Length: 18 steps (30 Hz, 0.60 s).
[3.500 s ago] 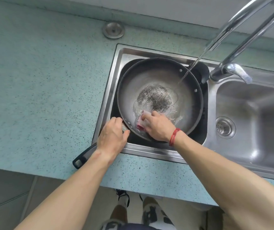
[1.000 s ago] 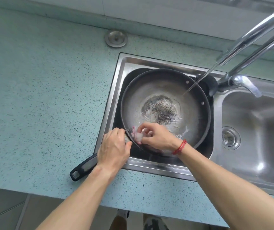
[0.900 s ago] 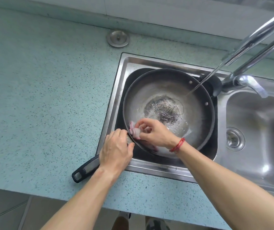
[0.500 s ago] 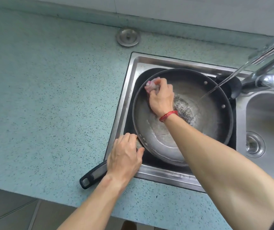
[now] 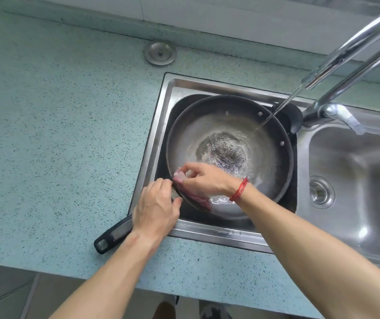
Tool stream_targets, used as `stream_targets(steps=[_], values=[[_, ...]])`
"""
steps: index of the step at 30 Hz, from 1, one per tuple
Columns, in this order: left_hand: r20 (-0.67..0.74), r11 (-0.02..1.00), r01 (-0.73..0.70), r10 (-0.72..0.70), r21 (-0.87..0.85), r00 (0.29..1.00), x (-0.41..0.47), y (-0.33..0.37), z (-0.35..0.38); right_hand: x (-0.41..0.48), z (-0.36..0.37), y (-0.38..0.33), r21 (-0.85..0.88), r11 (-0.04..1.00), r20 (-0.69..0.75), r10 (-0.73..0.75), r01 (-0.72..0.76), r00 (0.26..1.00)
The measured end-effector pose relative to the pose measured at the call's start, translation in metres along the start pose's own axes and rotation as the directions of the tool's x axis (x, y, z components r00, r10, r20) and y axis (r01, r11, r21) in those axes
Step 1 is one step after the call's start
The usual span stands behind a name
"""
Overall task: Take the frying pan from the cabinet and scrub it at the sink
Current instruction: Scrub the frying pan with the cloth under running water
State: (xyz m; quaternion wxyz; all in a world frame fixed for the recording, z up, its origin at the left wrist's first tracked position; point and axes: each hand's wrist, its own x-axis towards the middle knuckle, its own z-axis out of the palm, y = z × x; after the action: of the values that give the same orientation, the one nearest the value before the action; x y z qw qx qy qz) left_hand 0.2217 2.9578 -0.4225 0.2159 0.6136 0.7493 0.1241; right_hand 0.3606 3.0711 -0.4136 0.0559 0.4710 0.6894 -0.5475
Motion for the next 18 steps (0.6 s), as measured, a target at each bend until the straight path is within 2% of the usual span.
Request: stream_targets(steps=[2,4,8,12,15,18], values=[[0.004,1.0,0.015,-0.015,-0.003,1.0,0.0,0.001,0.0,-0.009,-0.003,0.008,-0.043,0.999,0.08,-0.011,0.014,0.997],[0.01,1.0,0.016,-0.016,-0.003,1.0,0.0,0.002,-0.001,-0.008,-0.001,0.015,-0.026,0.999,0.073,-0.04,0.042,0.996],[0.006,1.0,0.023,-0.023,-0.007,1.0,0.0,0.001,-0.001,0.01,0.008,0.019,-0.005,0.99,-0.12,-0.141,0.142,0.983],[0.006,1.0,0.015,-0.015,-0.012,1.0,0.0,-0.002,0.002,0.046,0.005,0.01,-0.07,0.982,-0.345,-0.187,0.173,0.92],[-0.005,1.0,-0.003,0.003,-0.01,1.0,0.0,-0.003,0.002,0.077,-0.009,-0.001,-0.01,0.988,-0.563,-0.135,0.157,0.816],[-0.001,1.0,0.001,-0.001,-0.015,1.0,0.0,-0.003,0.002,0.099,-0.036,-0.001,0.134,0.988,-0.792,0.062,0.074,0.608]])
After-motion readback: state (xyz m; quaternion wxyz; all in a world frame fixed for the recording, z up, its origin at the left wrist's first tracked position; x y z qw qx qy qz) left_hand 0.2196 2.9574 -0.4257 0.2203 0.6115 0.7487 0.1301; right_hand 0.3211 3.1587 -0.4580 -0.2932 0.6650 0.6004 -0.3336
